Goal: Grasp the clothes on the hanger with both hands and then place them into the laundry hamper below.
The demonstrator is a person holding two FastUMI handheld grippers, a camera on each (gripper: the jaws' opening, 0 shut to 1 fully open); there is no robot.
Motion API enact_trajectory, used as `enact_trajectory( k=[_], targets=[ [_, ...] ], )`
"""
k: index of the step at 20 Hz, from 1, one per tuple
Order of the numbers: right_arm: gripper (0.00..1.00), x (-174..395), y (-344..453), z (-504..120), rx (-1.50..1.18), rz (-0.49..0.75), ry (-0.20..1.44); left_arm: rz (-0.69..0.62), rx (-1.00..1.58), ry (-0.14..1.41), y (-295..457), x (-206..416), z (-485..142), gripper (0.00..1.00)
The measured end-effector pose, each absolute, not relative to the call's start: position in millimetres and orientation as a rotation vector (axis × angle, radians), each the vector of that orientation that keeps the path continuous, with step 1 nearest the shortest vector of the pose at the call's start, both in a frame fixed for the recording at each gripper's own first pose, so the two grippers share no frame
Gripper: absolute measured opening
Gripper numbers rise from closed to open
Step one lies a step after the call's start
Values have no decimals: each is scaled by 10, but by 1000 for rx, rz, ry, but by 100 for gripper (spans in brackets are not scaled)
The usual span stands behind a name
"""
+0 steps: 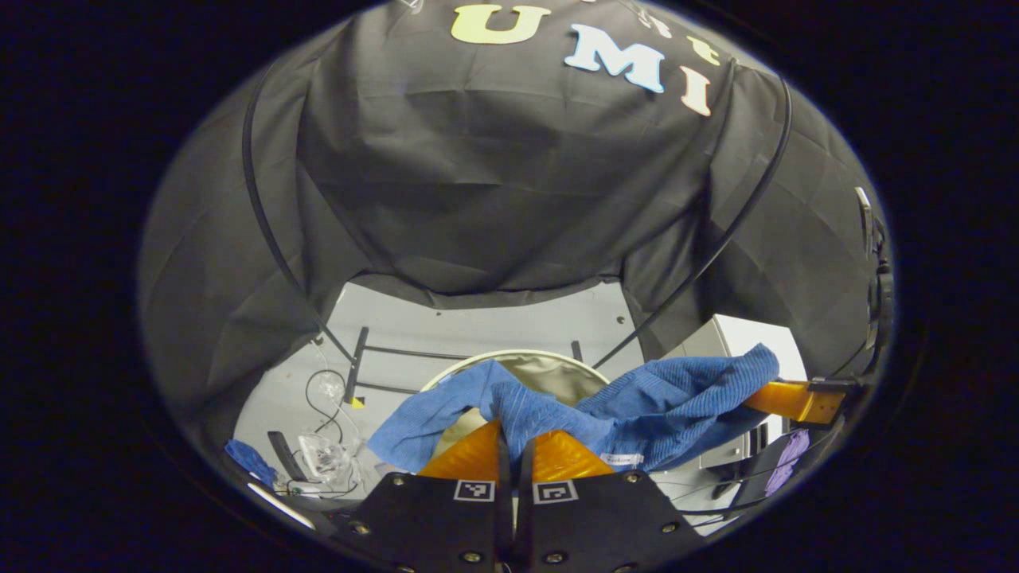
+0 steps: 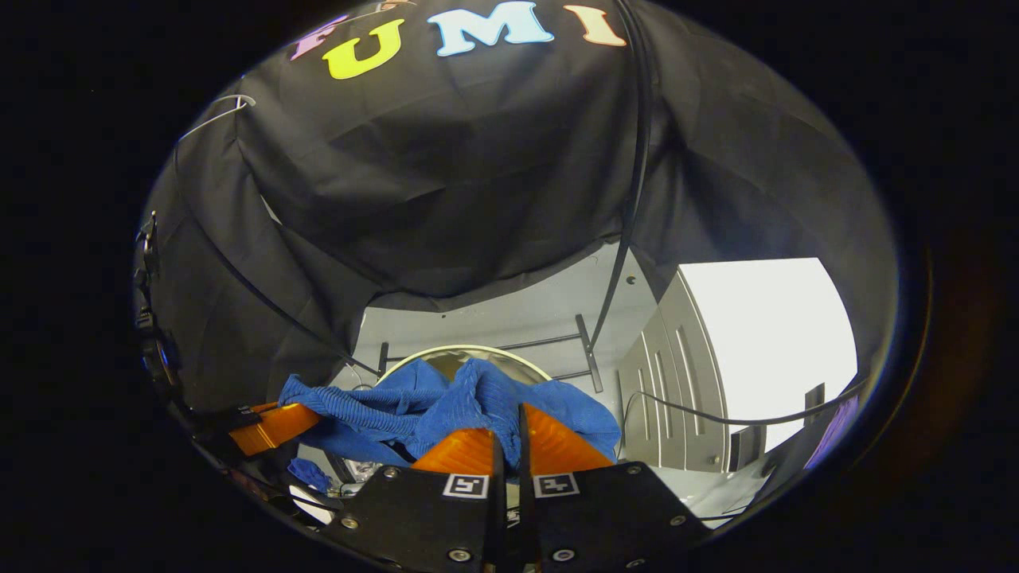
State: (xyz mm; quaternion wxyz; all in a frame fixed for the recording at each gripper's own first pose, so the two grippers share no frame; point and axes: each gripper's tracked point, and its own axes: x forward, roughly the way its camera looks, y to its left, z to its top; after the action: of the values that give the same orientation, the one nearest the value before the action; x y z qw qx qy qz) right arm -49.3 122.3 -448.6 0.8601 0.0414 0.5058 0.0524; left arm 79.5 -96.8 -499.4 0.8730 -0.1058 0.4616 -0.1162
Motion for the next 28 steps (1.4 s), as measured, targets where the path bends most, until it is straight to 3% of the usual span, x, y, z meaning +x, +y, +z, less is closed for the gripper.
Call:
enact_trajectory(
  k=[3,6,7,11,12,26,28],
  targets=[
    [10,-563,1231,-4460,96,117,1074,-228,-225,971,-943,752,-4937,2],
    [17,-634,1250,-4378,122,122,1084,-219,-223,972,-877,702,-4866,6],
    [24,-673,1276,-4324,135,132,1084,-224,-227,969,-865,676,-4813,12],
    [89,-761,1272,-4098,135,145,1069,-235,-215,920,-748,694,-4482,77],
    [95,-740,1243,-4003,135,138,1054,-231,-200,900,-669,713,-4352,93],
    [96,16,946,-1790,97,77,520,-184,-125,414,271,889,-1523,92],
    [91,121,943,-1338,89,68,417,-165,-132,341,405,995,-1163,92]
  ],
)
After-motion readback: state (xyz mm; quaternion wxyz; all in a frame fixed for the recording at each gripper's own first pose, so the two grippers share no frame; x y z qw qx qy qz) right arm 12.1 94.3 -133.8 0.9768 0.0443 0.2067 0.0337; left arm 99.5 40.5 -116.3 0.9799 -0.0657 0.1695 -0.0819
